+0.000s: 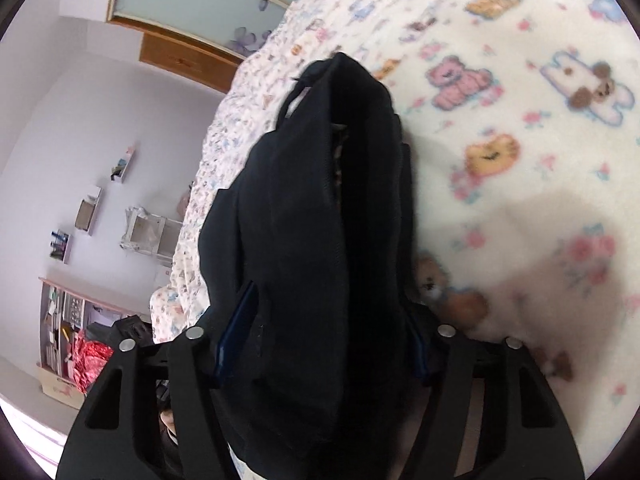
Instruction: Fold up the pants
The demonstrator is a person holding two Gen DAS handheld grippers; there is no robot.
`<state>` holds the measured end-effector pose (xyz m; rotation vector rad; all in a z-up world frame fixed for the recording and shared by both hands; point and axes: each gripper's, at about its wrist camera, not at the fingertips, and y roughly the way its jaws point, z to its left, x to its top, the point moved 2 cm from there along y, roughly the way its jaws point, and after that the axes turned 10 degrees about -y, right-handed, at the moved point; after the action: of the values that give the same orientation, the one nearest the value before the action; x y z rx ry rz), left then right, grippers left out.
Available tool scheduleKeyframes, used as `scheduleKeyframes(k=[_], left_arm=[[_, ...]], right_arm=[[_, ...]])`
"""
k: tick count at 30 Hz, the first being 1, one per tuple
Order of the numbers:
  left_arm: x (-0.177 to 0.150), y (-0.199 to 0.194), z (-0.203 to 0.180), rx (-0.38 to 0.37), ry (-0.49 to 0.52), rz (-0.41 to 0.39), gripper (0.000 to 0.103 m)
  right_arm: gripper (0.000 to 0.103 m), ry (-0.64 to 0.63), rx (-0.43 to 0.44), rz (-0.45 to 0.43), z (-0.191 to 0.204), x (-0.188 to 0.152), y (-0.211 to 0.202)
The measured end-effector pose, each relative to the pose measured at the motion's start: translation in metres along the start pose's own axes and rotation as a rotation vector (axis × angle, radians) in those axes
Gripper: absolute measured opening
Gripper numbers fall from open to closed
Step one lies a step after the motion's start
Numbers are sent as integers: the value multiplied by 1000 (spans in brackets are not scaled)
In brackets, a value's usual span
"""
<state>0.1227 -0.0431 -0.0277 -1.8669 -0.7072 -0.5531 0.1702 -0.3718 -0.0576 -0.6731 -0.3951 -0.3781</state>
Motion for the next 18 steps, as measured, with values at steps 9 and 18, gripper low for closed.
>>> scheduleKeyframes(k=[9, 18], left_arm=[[-1, 2, 0, 18, 3, 5, 101], [-2, -1, 1, 3, 5, 0, 101]], right_arm=[[64, -46, 10, -36, 23, 3, -8], [57, 89, 33, -24, -17, -6, 1]])
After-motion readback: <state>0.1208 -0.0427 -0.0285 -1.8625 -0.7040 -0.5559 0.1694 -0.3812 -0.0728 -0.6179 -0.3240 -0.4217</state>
